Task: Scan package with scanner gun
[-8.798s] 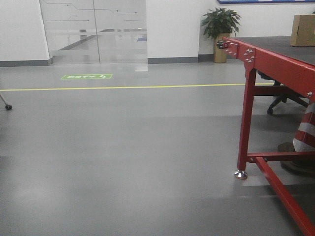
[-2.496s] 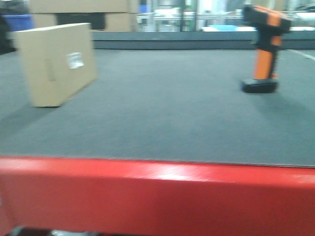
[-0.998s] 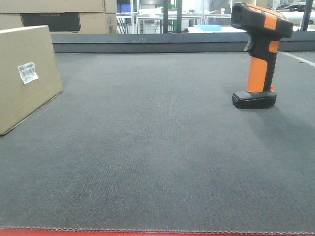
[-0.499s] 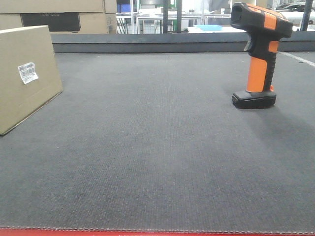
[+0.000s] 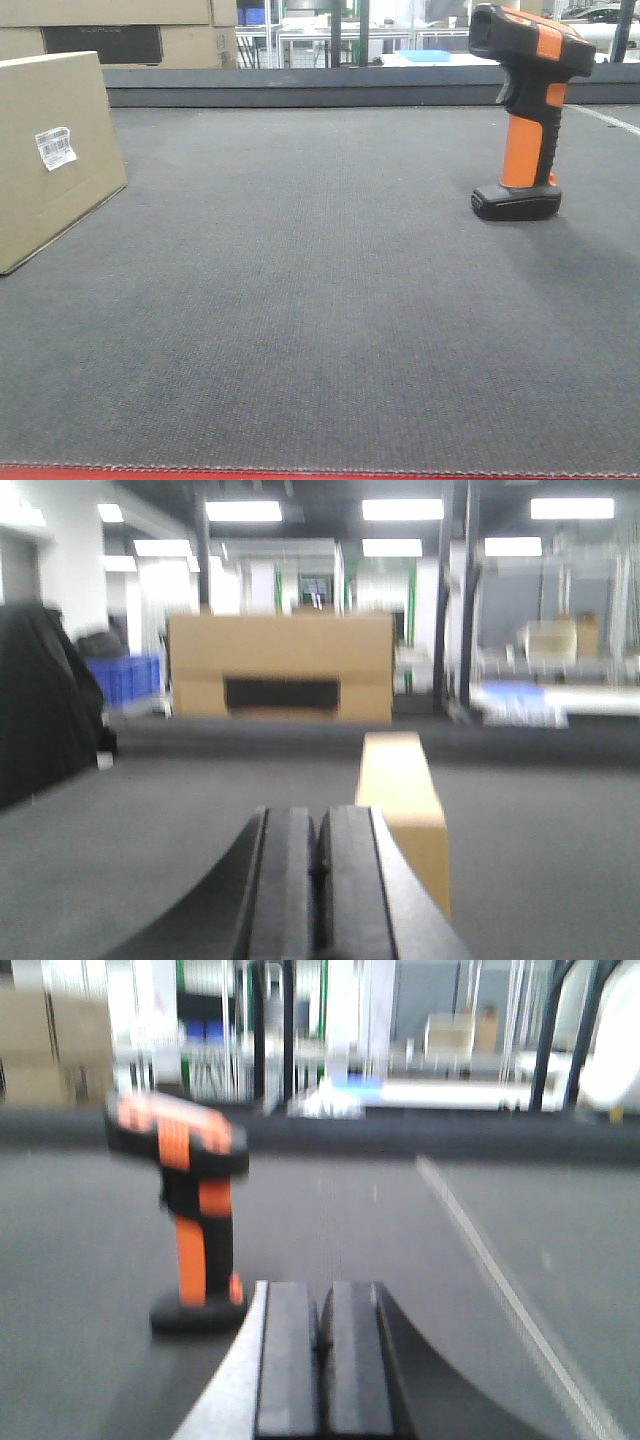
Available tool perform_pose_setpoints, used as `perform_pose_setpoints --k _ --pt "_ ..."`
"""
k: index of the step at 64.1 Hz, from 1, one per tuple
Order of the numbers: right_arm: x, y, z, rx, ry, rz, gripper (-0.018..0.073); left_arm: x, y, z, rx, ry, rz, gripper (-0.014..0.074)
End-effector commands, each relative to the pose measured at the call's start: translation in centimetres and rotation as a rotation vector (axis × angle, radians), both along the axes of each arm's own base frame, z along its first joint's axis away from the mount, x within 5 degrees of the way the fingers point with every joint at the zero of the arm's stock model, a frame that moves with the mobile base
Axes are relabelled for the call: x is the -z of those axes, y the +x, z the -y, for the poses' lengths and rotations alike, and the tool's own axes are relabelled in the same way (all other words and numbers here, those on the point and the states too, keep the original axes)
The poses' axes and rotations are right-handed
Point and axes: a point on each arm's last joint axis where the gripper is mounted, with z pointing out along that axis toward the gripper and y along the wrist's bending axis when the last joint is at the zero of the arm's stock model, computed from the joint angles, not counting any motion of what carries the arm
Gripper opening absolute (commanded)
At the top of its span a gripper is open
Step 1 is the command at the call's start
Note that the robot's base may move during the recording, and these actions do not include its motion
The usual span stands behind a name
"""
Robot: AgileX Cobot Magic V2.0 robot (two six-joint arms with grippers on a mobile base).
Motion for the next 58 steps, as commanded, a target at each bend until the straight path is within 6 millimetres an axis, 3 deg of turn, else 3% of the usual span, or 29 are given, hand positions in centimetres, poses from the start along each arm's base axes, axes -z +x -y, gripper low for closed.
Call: perform_pose_setpoints --k 1,12,19,26,31,40,46,52,58 --pt "-1.9 -0.4 0.1 0.008 0.018 0.117 -0.0154 -1.2 -0.3 0.0 0.002 -0.018 0.08 -0.0111" --pt "-9.2 -2.9 0.1 -0.005 0.046 0.307 -0.0154 -7.2 -2.3 0.3 0.026 -0.01 0.126 -0.0111" --pt "-13.1 -3.9 -0.1 -0.026 0.039 0.274 -0.0154 -10.9 -2.9 0.6 0.045 -0.008 0.064 -0.0111" --pt "-16.2 -3.2 -0.2 -0.038 0.034 0.206 -0.0099 -14.2 -2.7 0.7 0.059 -0.009 -0.013 -0.0059" --pt "-18.0 -1.9 -0.2 -0.039 0.033 0.178 0.0018 -15.8 -1.8 0.7 0.069 -0.012 -0.094 0.0034" --pt "-19.1 1.4 -0.3 -0.04 0.032 0.077 0.0302 -17.5 0.9 0.6 0.08 -0.023 -0.246 0.0261" --pt "-18.3 3.9 -0.4 -0.041 0.03 -0.029 0.0463 -17.8 3.2 0.5 0.087 -0.035 -0.354 0.0442" --pt "-17.3 5.9 -0.5 -0.044 0.035 -0.124 0.0562 -17.9 5.2 0.4 0.094 -0.043 -0.448 0.0598" --pt "-16.6 7.1 -0.6 -0.047 0.036 -0.191 0.0559 -18.1 6.9 0.4 0.111 -0.048 -0.549 0.0593"
